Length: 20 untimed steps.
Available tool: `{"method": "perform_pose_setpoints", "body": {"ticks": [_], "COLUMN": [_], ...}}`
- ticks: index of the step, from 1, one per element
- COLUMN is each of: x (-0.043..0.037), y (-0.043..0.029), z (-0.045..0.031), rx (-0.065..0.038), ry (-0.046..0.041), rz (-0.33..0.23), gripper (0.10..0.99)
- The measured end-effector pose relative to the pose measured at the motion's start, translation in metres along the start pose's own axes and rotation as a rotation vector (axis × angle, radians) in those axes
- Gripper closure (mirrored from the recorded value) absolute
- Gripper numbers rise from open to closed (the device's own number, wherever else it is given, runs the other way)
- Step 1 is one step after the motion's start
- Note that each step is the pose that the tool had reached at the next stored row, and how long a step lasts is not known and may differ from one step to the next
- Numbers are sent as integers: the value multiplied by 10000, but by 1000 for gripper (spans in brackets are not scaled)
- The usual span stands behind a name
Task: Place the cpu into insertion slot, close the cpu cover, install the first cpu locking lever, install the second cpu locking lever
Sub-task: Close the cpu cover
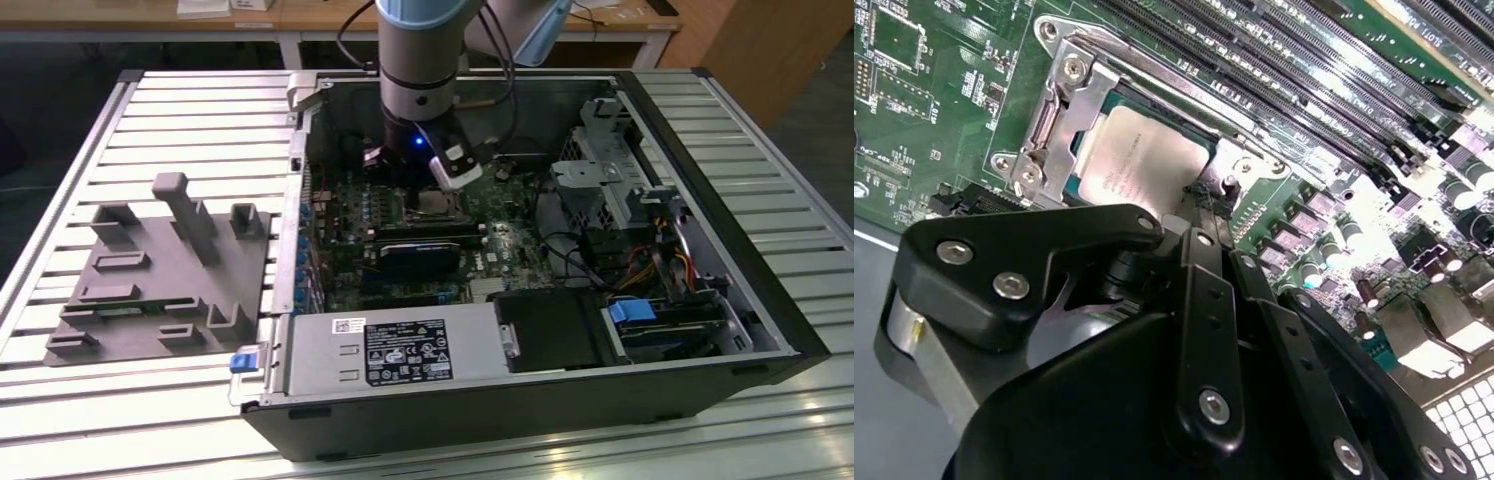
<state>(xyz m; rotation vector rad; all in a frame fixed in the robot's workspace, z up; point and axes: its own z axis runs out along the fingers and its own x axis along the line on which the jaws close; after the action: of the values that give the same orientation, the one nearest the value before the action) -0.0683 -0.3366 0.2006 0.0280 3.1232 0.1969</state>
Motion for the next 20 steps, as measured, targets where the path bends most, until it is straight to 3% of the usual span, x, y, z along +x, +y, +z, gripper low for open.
{"method": "perform_pose_setpoints", "body": {"ticks": [20], "x": [-4], "y": [-30], "z": [-11], "rx": [-2], "ry": [-1], "rz": [-2], "gripper": [984]}}
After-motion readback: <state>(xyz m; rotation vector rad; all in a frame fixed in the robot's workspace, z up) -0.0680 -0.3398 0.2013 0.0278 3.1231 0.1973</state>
